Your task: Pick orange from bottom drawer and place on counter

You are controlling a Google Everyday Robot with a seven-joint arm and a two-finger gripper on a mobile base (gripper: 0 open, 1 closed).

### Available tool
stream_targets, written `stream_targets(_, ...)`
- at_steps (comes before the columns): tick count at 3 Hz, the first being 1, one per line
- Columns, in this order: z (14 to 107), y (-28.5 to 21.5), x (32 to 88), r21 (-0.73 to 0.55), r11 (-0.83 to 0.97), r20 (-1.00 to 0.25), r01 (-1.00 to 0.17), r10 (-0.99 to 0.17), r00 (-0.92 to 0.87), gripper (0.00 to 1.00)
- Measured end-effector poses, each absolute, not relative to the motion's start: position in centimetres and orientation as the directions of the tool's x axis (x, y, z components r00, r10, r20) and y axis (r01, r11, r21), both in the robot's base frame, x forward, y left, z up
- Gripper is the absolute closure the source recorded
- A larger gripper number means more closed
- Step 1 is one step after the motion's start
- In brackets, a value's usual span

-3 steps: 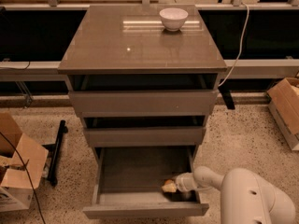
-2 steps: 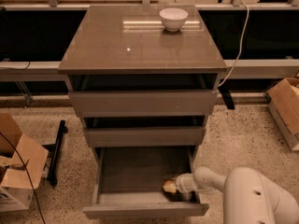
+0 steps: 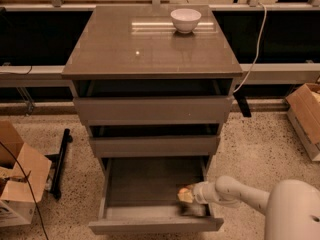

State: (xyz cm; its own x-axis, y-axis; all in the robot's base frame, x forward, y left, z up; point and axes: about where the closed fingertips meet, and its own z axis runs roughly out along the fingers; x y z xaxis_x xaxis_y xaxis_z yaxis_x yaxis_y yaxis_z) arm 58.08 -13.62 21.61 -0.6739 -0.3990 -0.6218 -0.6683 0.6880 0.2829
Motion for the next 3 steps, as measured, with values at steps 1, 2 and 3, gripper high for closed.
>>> stream_targets(1,30.3,-16.4,59.8,0.269,0.673,-0.713,-0.689,-0.342,-0.612,1.0)
stream_targets(2,43.3,-20.5,61.5,0.242,0.614,-0.804,-0.752,-0.307,-0.509,1.0)
stream_targets(3,54.2,-20.8,61.8,0.156,0.503,-0.836,-0.85,-0.392,-0.385,1.0)
